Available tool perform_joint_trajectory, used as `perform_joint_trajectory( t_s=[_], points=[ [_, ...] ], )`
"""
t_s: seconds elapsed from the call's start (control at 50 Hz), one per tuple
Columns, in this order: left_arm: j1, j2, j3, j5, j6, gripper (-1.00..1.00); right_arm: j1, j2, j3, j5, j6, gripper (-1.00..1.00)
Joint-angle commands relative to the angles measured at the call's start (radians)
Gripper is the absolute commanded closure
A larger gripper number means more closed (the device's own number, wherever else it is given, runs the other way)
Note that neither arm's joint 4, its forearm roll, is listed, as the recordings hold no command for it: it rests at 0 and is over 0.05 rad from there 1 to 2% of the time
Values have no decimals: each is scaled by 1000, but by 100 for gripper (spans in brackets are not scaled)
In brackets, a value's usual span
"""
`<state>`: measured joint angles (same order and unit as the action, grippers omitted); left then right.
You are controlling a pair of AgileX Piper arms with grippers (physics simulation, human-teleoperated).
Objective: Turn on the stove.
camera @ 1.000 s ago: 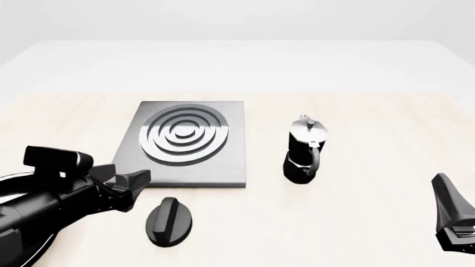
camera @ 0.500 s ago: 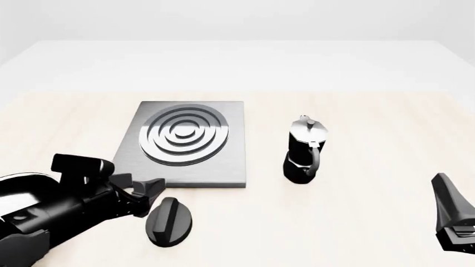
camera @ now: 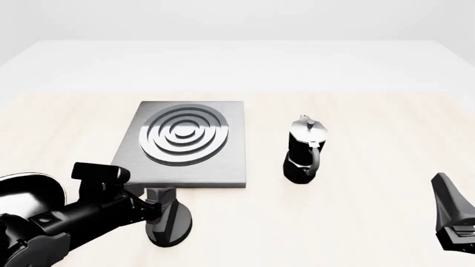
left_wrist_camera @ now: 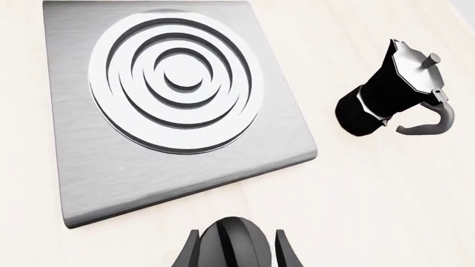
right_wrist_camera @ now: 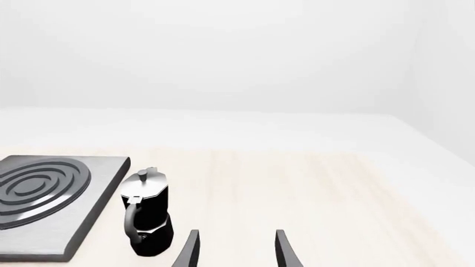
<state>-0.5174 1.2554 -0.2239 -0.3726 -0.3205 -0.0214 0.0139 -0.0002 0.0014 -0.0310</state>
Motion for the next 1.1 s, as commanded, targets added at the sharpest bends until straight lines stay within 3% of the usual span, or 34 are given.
perform_joint_trajectory(
  t_s=[0.02, 0.58, 1.1],
  points=[
    [-16, 80, -4, -62, 6, -100, -2, -2, 0, 0, 5, -100],
    [19, 266, 28, -240, 34, -100, -2, 0, 0, -3, 10, -100],
    [13, 374, 32, -332, 1, -100, -2, 3, 0, -2, 10, -100]
  ],
)
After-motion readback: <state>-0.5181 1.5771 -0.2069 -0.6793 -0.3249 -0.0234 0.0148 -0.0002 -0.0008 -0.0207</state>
